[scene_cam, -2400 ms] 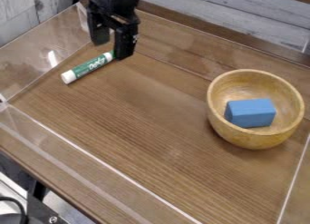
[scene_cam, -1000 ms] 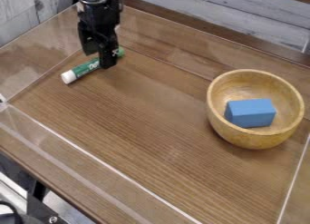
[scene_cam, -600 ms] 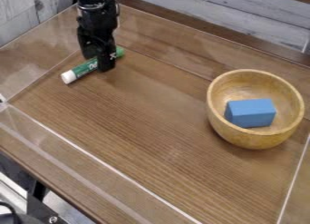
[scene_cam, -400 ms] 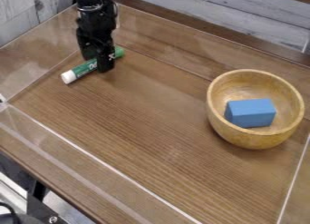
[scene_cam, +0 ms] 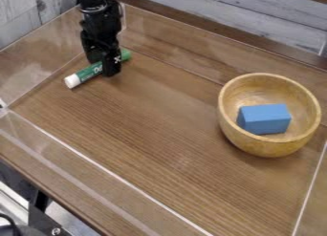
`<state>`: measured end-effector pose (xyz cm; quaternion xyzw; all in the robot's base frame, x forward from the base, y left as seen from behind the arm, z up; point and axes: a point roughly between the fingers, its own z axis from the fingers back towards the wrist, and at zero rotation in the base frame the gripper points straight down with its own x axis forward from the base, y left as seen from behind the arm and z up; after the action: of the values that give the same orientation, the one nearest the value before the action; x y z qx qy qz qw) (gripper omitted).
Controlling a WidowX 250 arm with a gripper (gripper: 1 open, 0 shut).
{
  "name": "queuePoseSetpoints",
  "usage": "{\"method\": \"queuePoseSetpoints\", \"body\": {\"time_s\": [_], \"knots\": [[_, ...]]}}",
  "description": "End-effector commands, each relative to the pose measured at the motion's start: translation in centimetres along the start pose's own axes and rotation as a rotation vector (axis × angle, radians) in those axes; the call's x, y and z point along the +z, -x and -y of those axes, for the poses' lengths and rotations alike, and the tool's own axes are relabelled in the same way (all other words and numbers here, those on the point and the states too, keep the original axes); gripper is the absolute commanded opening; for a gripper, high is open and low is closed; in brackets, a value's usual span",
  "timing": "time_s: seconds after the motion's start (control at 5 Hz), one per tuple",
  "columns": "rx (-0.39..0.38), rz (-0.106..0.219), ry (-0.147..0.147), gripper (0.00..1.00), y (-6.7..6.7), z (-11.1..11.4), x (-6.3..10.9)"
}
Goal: Put the green marker in the brown bowl
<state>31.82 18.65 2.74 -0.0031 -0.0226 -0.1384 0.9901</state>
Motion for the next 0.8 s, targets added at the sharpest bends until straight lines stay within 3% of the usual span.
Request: {"method": "queuePoseSetpoints", "body": {"time_s": [0.0,0.2,0.6], "knots": [[0.007,0.059,-0.042,1.0,-0.76,-1.34,1.8],[0.007,0.061,-0.04,0.0,-0.81,-1.39,1.56],[0.023,0.046,-0.034,0.0,-0.84,-1.05,2.24]]}}
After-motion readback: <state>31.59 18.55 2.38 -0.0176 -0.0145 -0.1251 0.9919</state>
